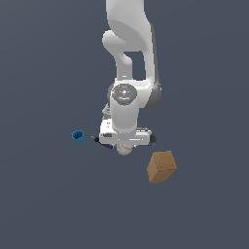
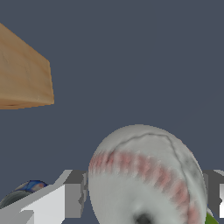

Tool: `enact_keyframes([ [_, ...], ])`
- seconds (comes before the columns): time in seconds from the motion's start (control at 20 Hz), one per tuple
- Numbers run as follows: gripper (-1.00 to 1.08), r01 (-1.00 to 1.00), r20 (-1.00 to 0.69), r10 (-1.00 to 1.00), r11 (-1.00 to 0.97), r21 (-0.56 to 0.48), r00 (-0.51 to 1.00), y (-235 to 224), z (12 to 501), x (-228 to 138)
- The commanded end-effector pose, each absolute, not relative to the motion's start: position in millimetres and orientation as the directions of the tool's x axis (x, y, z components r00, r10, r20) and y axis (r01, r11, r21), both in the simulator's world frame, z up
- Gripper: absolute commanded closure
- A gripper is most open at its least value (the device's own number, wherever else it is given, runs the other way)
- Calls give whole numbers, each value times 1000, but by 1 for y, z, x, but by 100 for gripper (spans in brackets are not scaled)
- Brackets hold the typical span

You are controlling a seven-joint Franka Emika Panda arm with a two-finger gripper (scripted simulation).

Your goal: Pick up a designated object from a clutter of objects.

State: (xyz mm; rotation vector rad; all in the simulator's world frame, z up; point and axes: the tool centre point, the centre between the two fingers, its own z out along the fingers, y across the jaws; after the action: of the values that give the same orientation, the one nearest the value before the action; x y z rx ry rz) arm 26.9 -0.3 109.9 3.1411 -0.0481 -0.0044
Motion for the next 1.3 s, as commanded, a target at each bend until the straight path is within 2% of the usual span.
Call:
enact_keyframes([
  [0.0, 108, -31, 0, -31, -1000, 0, 1000, 0, 128, 16],
  [1.25, 108, -31, 0, -31, -1000, 0, 1000, 4, 318, -100],
])
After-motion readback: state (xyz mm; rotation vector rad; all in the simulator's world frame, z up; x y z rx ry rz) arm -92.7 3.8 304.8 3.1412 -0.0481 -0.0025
